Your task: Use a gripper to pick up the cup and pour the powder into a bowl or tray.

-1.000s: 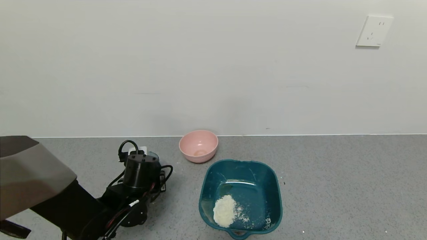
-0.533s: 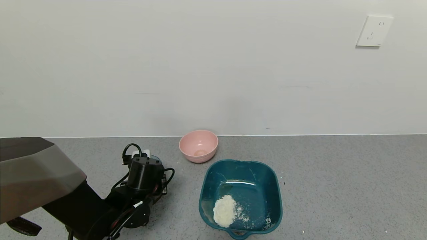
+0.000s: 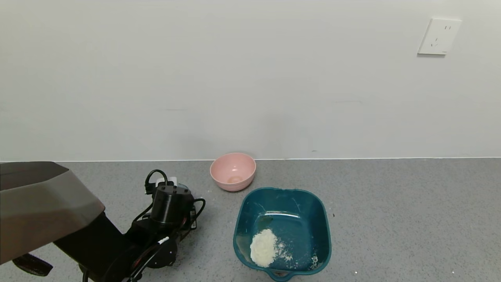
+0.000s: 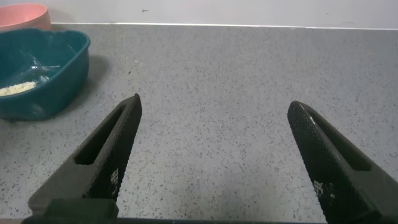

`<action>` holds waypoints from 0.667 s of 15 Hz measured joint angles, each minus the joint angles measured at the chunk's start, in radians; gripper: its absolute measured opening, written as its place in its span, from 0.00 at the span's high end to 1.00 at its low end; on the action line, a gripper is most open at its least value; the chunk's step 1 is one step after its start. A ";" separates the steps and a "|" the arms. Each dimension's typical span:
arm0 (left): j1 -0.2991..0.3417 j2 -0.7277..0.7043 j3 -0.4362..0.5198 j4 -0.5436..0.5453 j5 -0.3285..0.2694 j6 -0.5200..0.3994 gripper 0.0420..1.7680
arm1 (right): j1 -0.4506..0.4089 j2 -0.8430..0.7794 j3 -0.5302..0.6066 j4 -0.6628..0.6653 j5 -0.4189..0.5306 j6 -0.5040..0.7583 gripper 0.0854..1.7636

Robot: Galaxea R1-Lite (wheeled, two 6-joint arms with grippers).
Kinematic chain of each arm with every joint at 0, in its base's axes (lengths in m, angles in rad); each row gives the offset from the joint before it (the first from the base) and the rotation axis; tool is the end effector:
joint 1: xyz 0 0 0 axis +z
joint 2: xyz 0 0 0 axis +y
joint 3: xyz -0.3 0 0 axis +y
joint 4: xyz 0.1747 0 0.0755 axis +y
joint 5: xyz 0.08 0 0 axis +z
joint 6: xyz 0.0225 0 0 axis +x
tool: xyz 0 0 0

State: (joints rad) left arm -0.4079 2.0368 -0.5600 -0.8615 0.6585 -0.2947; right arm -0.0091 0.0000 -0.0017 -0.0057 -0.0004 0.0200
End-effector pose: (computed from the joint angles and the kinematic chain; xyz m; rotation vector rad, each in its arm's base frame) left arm 0.2866 -0.1088 0.0447 0.0272 0.4878 0.3167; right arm -0.0229 0.0002 0.0766 0.0200 -0.0075 -0.0094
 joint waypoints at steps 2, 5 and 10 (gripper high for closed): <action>0.000 0.000 -0.004 0.000 0.000 0.000 0.28 | 0.000 0.000 0.000 0.000 0.000 0.000 0.03; 0.000 0.000 -0.007 0.000 0.000 -0.001 0.28 | 0.000 0.000 0.000 0.000 0.000 0.000 0.03; -0.001 0.000 -0.003 0.000 -0.001 0.000 0.26 | 0.000 0.000 0.000 0.000 0.000 0.000 0.03</action>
State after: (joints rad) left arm -0.4089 2.0368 -0.5632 -0.8615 0.6574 -0.2947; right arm -0.0091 0.0000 -0.0017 -0.0057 0.0000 0.0196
